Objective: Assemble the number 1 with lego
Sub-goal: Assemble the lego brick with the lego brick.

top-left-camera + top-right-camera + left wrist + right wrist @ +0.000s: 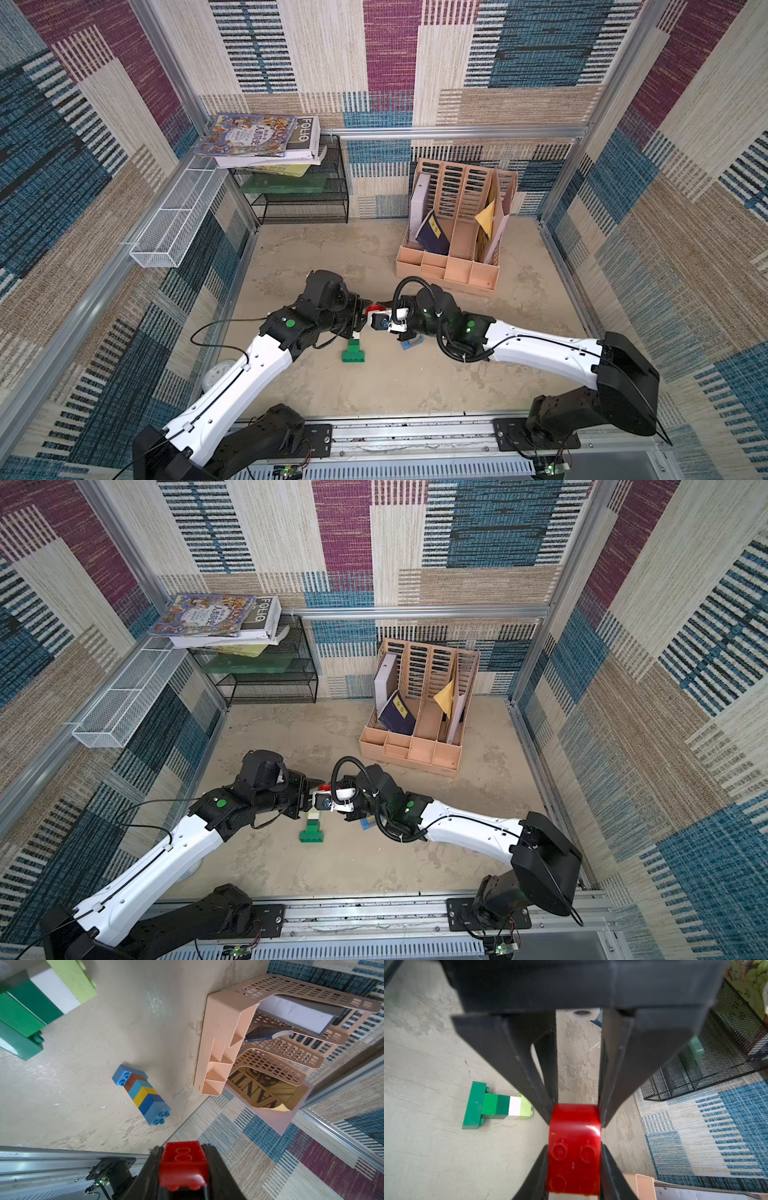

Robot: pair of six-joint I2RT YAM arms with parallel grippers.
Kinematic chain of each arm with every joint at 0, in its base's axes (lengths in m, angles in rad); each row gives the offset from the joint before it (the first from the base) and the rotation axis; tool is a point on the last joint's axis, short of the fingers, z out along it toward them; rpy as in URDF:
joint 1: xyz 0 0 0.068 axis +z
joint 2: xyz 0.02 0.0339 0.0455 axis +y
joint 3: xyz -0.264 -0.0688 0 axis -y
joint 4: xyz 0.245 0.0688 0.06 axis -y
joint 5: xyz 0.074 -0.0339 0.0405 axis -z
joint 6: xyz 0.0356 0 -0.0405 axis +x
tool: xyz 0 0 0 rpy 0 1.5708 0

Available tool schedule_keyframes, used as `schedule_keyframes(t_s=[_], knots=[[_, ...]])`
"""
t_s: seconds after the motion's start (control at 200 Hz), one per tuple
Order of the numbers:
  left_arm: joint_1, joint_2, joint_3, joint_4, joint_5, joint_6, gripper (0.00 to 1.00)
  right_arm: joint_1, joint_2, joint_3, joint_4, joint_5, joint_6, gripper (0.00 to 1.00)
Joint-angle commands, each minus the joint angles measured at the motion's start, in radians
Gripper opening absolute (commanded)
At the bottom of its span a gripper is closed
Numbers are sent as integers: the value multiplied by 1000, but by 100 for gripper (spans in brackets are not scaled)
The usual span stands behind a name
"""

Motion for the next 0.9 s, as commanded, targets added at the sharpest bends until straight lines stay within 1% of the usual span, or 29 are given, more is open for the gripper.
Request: schedule_keyframes(t_s=[0.0,0.02,0.065,0.12,0.17,0.255,0.31,0.366,0.491,0.591,0.656,0.896], knots=[[3,-20,11,-51,-144,158,71,-69,-23,47,-158,-178,62,13],[4,-24,15,-65,-170,194,74,-85,-24,62,-199,-207,58,13],[3,-31,16,-76,-225,280,75,-119,-24,98,-308,-271,42,14],[3,-41,12,-72,-277,404,76,-169,-20,150,-440,-341,16,14],[6,-46,5,-65,-299,523,76,-217,-13,194,-561,-401,-12,15],[8,-55,-15,-26,-282,717,75,-286,1,263,-746,-453,-90,17],[9,-59,-34,13,-239,831,75,-311,2,287,-831,-452,-154,18],[11,-61,-53,36,-193,907,74,-317,-4,288,-880,-426,-215,20],[12,-52,-85,88,-83,999,73,-316,5,288,-928,-384,-309,21],[13,-29,-96,102,1,1035,72,-306,43,315,-963,-370,-377,21],[13,-7,-99,106,53,1055,71,-296,74,337,-970,-349,-393,21],[17,72,-89,141,261,1098,69,-288,198,446,-1025,-398,-444,21]])
